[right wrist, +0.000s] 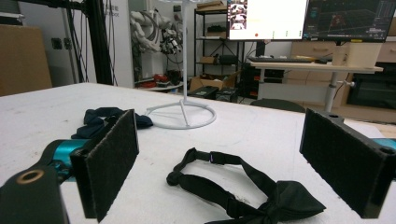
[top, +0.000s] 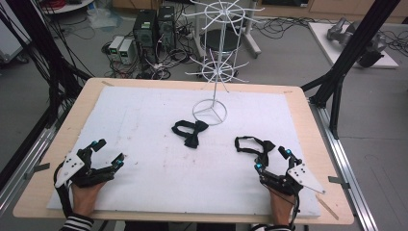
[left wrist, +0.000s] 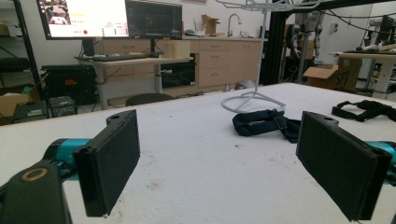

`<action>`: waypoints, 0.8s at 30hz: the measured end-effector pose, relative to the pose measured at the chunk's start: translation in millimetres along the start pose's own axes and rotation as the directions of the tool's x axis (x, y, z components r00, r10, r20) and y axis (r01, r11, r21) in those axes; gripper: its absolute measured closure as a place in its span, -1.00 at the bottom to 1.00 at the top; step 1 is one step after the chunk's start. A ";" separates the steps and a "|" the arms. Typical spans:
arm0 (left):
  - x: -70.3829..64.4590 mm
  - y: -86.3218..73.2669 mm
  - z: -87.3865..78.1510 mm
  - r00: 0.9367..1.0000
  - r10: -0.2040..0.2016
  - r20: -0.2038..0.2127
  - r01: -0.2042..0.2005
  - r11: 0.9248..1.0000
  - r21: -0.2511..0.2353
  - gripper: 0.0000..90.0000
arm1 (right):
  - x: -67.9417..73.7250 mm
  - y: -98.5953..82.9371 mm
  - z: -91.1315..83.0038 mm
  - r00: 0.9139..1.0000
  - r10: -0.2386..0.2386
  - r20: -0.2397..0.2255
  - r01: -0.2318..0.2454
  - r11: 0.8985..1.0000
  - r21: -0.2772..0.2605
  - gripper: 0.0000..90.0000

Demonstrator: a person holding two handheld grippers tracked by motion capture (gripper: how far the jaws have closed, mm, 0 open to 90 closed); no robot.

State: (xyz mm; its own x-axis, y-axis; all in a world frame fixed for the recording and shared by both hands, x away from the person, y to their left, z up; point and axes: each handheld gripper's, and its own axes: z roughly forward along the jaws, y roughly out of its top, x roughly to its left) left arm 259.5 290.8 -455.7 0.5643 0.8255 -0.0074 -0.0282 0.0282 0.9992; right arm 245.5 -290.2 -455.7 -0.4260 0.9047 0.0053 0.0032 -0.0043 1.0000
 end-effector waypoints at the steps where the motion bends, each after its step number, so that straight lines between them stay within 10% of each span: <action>1: 0.0 -0.1 0.1 1.000 0.002 -0.002 -0.002 1.000 -0.001 -0.69 | 0.0 0.0 -0.1 1.000 0.003 -0.002 -0.003 1.000 0.001 -0.76; 24: 0.6 -0.1 -0.3 1.000 -0.002 -0.004 0.002 1.000 -0.006 -0.69 | -0.5 0.1 0.0 1.000 0.000 0.004 0.000 1.000 -0.002 -0.75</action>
State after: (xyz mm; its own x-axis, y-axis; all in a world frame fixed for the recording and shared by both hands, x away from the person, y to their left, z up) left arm 259.6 291.5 -455.8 0.5612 0.8276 -0.0097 -0.0317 0.0332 0.9989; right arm 245.7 -290.7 -455.6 -0.4228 0.9062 0.0057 0.0015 -0.0056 1.0000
